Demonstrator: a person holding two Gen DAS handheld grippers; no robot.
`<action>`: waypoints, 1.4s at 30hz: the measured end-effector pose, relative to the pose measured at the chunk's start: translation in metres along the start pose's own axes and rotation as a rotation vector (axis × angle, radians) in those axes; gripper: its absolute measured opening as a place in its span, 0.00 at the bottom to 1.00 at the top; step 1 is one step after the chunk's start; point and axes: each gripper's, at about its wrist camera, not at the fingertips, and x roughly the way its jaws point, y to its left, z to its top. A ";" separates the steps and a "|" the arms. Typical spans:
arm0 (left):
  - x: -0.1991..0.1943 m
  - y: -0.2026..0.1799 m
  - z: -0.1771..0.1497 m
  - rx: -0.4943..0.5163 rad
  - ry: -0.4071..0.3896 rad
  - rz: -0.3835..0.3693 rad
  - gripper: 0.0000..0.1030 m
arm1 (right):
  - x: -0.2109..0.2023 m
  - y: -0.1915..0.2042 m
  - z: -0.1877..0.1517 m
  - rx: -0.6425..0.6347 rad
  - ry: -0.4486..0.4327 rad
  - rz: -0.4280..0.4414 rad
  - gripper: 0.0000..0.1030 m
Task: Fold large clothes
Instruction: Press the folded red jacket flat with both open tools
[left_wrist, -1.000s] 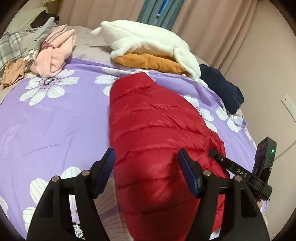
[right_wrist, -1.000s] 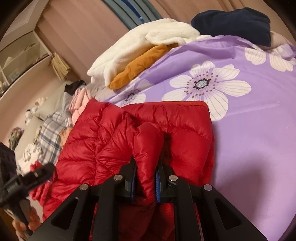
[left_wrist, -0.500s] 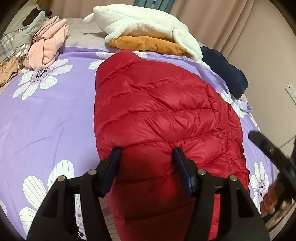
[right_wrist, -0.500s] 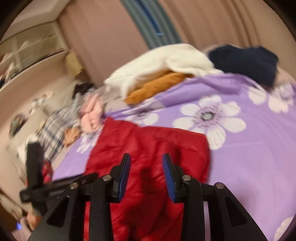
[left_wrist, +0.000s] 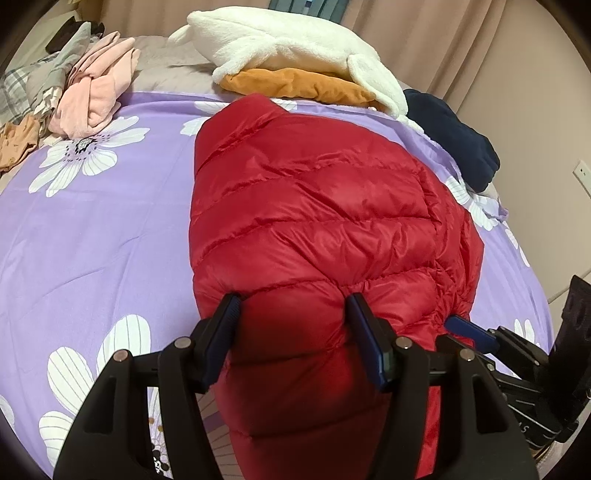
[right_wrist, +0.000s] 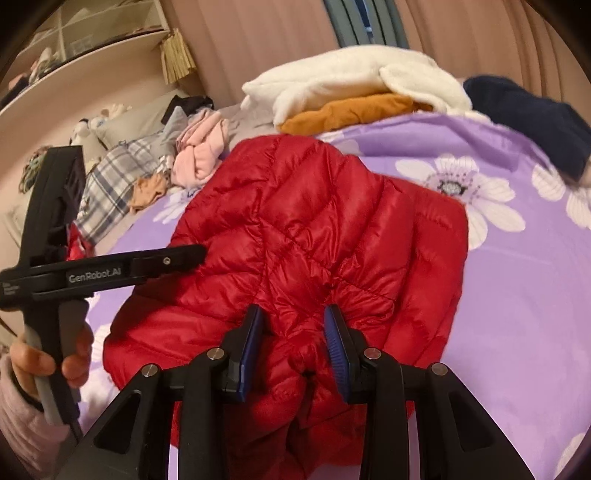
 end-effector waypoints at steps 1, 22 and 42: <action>-0.002 0.001 -0.001 -0.004 0.003 0.000 0.61 | 0.000 -0.001 0.000 0.008 0.001 0.006 0.34; -0.019 -0.009 -0.047 0.096 0.045 0.061 0.64 | -0.001 -0.001 0.000 0.069 0.021 0.002 0.34; -0.048 -0.015 -0.068 0.068 0.025 0.091 0.64 | -0.030 0.003 -0.015 0.058 0.026 -0.021 0.34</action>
